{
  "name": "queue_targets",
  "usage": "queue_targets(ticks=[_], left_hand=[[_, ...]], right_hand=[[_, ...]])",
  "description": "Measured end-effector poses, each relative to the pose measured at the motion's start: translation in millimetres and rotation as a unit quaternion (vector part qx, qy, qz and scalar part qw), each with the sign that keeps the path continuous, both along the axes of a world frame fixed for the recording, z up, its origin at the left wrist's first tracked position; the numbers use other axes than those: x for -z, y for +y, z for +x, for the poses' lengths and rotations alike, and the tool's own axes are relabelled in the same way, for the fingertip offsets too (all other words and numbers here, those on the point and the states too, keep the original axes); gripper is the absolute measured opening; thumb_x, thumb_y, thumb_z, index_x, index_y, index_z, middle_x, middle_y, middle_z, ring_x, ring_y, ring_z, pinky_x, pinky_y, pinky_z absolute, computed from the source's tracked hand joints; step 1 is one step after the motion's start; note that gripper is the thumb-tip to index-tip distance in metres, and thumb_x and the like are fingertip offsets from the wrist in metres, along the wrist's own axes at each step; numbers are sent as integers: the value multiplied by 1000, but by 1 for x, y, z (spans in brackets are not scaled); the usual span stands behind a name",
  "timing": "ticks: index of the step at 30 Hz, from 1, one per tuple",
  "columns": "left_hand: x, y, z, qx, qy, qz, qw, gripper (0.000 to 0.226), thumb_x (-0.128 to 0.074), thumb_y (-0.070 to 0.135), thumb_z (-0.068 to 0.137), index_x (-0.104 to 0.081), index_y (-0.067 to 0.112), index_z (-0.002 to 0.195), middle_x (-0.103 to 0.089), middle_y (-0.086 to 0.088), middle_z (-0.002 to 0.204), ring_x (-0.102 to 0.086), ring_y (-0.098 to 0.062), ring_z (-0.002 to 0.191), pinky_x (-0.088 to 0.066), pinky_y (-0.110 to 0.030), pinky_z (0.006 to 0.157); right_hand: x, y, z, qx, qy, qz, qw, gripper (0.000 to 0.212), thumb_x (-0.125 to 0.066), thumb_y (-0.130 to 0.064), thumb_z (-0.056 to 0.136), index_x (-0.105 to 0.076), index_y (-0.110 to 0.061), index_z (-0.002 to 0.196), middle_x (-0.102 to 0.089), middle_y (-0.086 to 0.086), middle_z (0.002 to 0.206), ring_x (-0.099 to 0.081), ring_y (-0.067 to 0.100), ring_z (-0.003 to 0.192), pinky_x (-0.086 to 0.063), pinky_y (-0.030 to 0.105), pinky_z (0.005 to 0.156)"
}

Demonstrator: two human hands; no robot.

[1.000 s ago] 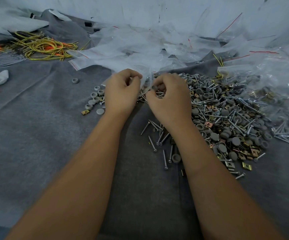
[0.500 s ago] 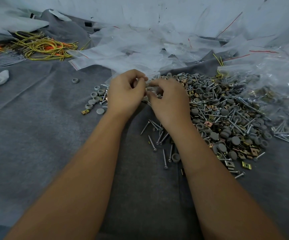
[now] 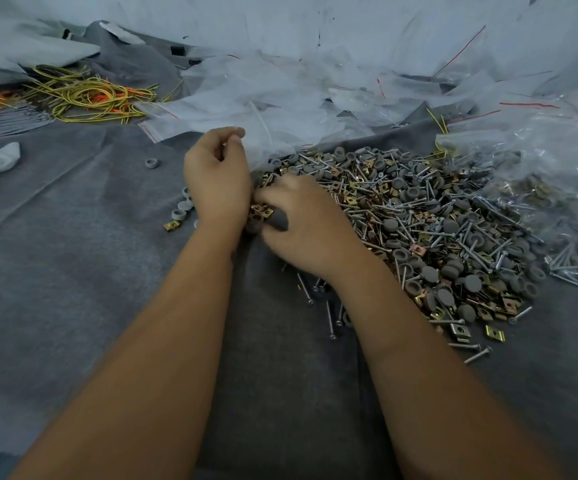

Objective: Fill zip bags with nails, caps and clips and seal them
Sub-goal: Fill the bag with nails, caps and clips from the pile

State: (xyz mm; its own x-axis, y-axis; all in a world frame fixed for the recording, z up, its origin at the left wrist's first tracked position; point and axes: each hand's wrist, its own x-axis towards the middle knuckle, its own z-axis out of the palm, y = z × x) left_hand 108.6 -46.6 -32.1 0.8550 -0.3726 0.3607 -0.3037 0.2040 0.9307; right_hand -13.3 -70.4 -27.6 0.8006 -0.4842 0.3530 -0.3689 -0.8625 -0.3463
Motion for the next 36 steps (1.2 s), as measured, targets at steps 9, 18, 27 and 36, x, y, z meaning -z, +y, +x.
queue_targets(ticks=[9, 18, 27, 36], left_hand=[[-2, 1, -2, 20, 20, -2, 1000, 20, -51, 7, 94, -69, 15, 93, -58, 10, 65, -44, 3, 47, -36, -12, 50], [0, 0, -6, 74, -30, 46, 996, 21, -52, 9, 93, -68, 21, 90, -60, 2, 68, -46, -3, 53, -39, -23, 55], [0, 2, -13, 123, -80, 88, 985, 19, -53, 8, 95, -70, 12, 102, -59, 0, 69, -46, 2, 53, -39, -16, 55], [0, 3, -15, 144, -147, 127, 970, 16, -58, 15, 93, -73, 15, 99, -64, -20, 73, -52, -16, 61, -49, -41, 63]], right_hand=[[1, -4, -1, 25, 34, -32, 999, 19, -62, -32, 86, -72, -23, 99, -57, 2, 97, -50, 24, 102, -41, 33, 82], [1, -12, -6, 84, -12, -16, 996, 18, -58, -25, 87, -73, -20, 98, -57, 1, 93, -50, 22, 98, -41, 34, 83], [-6, -14, -10, 173, -286, 67, 940, 17, -61, -12, 80, -63, -13, 97, -61, -3, 89, -59, 16, 83, -51, 37, 74], [-2, -18, -11, 150, -248, 7, 957, 26, -68, -16, 85, -71, -17, 110, -59, 5, 107, -54, 20, 103, -42, 25, 87]])
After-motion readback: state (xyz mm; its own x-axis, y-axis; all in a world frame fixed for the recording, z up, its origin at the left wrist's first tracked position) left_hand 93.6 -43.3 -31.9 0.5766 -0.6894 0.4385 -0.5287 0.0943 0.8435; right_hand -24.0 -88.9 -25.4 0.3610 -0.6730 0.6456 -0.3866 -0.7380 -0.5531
